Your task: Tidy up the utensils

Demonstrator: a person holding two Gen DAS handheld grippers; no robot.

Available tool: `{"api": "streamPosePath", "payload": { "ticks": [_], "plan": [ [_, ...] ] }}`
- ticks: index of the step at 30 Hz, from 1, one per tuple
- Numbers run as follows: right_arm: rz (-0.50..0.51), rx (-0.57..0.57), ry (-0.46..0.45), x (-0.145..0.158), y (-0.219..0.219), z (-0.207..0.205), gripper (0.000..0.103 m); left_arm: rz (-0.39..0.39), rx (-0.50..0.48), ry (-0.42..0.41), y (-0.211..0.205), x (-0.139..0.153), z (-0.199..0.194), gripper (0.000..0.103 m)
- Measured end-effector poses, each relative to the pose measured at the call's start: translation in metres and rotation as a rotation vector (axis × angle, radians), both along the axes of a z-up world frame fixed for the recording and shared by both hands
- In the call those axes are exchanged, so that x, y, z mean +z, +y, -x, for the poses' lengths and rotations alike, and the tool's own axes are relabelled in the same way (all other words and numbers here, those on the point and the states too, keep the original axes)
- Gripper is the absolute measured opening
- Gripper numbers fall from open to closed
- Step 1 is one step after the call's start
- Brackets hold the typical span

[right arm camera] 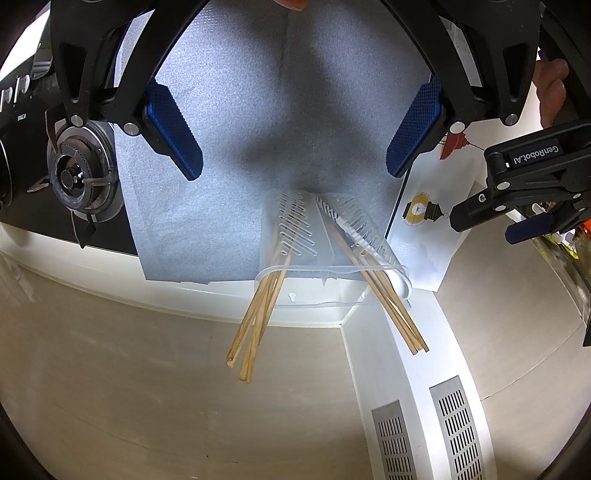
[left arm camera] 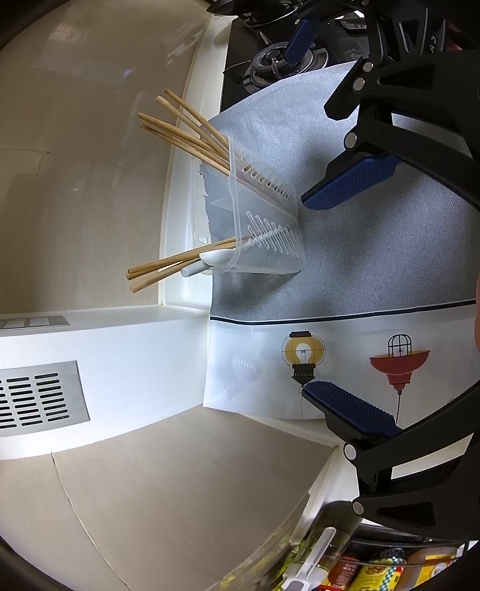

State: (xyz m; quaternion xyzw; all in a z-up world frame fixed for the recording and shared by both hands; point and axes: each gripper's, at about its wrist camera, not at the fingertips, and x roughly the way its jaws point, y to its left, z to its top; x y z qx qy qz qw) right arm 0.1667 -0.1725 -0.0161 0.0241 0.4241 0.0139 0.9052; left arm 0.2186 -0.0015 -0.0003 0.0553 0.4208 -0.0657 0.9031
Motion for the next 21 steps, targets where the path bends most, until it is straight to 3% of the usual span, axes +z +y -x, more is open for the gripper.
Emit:
{"api": "streamPosePath", "payload": {
  "ticks": [21],
  "plan": [
    [-0.001, -0.004, 0.004, -0.0004, 0.0035, -0.0027, 0.098, -0.006, 0.003, 0.005, -0.0035, -0.0011, -0.0016, 0.091]
  ]
}}
